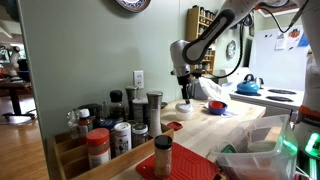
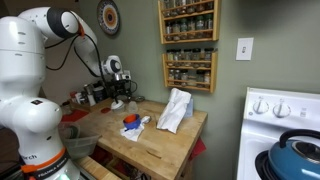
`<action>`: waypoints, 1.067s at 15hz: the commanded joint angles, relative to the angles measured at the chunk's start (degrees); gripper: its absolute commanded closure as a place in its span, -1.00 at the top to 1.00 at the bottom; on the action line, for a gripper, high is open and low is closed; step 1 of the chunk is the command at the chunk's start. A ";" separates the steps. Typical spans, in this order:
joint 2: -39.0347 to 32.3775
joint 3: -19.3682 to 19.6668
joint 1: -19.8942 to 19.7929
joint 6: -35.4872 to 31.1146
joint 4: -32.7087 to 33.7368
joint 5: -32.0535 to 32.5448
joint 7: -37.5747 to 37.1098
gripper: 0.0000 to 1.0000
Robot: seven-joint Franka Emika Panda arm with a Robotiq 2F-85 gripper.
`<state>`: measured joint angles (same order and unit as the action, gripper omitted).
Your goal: Put the lid on the lunch box
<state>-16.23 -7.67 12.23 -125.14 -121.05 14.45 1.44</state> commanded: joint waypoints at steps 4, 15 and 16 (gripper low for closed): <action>-1.56 0.53 -0.14 1.02 1.38 0.39 -2.47 1.00; 2.15 -0.42 -0.22 7.08 0.81 -0.69 -0.97 1.00; 2.76 -0.61 -0.30 7.31 0.61 -1.31 -1.00 1.00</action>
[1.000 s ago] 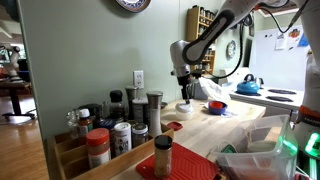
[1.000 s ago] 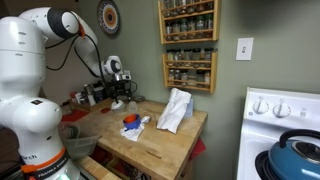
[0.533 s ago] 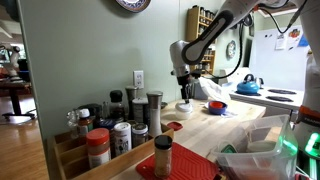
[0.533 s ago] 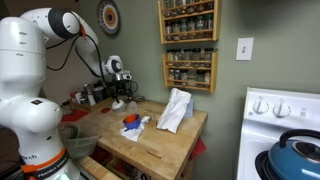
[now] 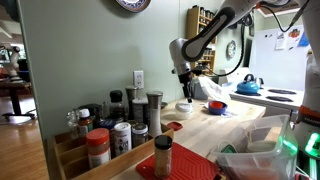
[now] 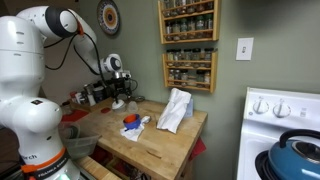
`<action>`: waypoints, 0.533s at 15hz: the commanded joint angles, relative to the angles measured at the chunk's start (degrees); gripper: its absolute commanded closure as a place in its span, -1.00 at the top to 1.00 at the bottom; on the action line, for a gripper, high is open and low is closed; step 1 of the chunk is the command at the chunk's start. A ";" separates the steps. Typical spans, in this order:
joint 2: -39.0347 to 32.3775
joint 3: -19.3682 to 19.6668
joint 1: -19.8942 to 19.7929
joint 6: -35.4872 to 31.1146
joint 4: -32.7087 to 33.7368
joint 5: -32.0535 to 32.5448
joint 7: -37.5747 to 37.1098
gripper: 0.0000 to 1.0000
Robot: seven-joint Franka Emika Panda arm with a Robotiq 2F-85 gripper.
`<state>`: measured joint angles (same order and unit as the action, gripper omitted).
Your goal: Put the lid on the lunch box
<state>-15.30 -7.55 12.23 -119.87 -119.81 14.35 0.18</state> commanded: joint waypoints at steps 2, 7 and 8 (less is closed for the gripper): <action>3.71 -1.20 -0.50 2.02 -1.21 -3.05 0.24 1.00; 11.96 -2.41 -0.65 0.87 -4.08 -12.27 -1.21 1.00; 13.86 -2.55 -0.58 0.51 -4.79 -13.80 -1.40 1.00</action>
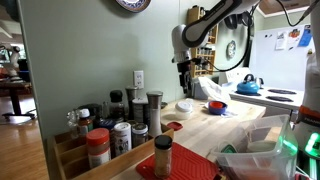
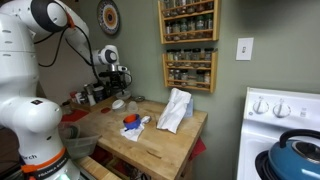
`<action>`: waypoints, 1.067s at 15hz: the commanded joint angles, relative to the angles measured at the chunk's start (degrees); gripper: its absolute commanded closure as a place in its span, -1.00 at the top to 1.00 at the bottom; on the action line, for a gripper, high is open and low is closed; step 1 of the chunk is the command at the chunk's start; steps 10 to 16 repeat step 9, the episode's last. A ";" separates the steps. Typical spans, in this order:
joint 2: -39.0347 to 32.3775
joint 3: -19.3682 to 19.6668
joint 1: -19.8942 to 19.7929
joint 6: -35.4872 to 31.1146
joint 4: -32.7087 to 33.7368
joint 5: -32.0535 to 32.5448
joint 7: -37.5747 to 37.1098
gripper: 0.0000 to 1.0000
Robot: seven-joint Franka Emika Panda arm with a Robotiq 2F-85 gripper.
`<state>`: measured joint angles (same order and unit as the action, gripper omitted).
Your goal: Put the lid on the lunch box
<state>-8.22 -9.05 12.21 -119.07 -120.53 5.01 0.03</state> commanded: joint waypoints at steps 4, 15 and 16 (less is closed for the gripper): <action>7.22 -1.20 -0.41 0.16 -2.01 -4.30 -1.03 1.00; 7.83 -1.31 -0.42 0.16 -2.25 -4.35 -1.04 1.00; 7.83 -1.31 -0.42 0.16 -2.25 -4.35 -1.04 1.00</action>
